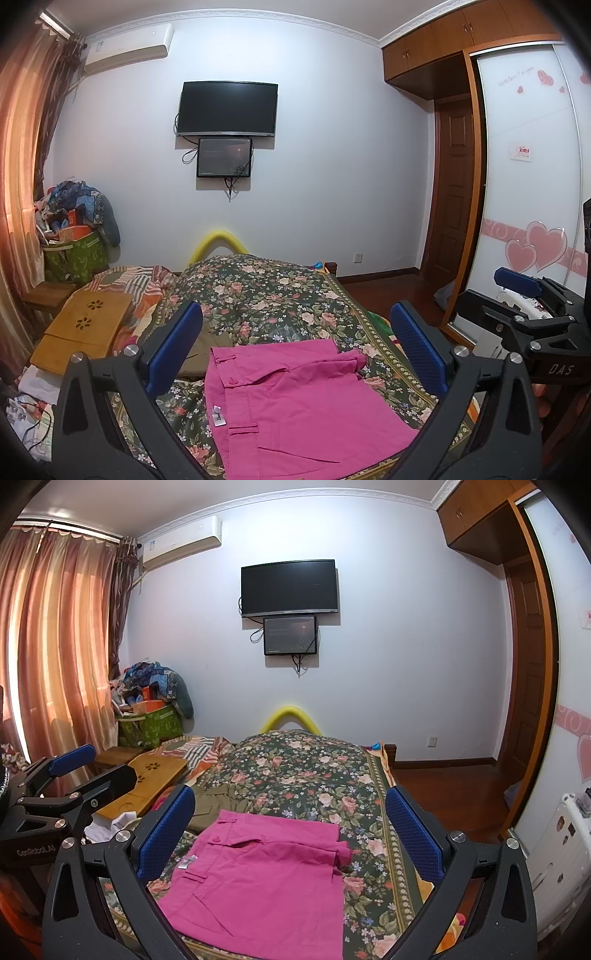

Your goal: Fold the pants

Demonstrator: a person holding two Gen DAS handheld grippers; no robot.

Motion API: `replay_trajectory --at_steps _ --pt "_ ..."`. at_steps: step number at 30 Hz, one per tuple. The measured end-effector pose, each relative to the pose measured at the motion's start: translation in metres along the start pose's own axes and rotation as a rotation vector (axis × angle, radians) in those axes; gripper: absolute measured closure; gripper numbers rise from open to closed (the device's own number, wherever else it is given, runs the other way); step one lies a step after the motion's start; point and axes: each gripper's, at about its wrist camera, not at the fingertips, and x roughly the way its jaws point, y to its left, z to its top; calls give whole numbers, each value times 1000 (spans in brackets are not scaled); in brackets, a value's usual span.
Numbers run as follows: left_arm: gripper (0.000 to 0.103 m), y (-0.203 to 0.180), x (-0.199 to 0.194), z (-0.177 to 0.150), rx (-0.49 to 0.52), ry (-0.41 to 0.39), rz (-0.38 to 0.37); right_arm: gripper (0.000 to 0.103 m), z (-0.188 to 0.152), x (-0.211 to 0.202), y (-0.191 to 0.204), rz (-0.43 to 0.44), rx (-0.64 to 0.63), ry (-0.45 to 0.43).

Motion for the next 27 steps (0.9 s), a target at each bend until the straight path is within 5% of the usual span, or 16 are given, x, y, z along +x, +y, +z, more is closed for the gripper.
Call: replay_trajectory --at_steps 27 --pt "0 1 0 0 -2 1 -1 0 -1 1 1 0 -2 2"
